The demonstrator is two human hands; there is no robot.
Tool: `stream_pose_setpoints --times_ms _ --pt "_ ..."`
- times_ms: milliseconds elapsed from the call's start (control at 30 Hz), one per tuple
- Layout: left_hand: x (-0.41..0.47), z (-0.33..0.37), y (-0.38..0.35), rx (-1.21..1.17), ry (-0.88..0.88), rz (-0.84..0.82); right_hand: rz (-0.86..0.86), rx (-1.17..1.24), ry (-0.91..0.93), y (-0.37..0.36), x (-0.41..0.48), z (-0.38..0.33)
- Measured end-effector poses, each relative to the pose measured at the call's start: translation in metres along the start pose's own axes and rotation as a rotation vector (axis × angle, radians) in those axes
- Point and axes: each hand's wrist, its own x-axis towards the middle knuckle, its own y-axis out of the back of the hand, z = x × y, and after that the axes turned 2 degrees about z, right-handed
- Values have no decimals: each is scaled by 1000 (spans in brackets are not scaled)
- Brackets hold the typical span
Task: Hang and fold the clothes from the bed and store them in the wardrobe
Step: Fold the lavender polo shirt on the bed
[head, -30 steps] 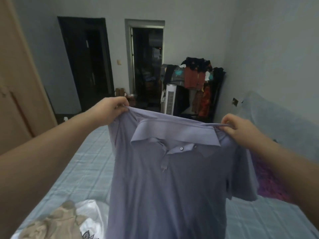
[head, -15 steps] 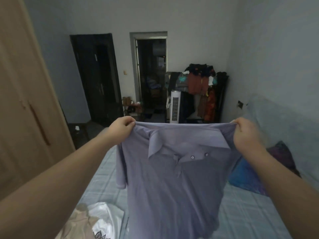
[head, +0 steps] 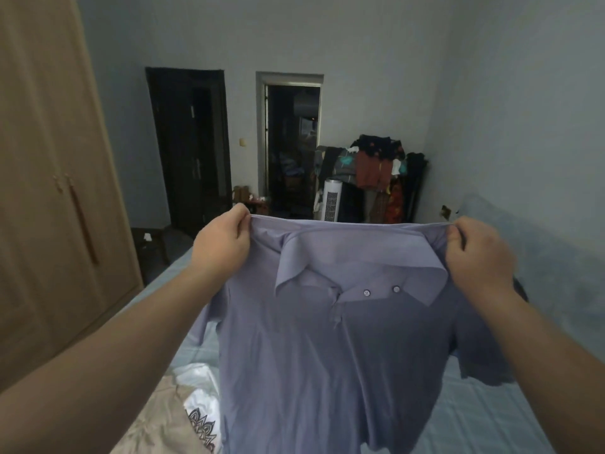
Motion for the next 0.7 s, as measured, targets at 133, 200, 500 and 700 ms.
stream_pose_setpoints --times_ms 133,200,500,700 --pt "-13 9 16 75 -88 88 39 -14 41 29 -5 -7" --pt "-15 13 20 95 -138 105 37 -22 35 40 -5 -8" --pt "-6 0 -25 -19 -99 -238 -86 -153 55 35 -3 29" --pt "-22 -24 -143 20 204 -655 -293 -236 42 -47 -47 95"
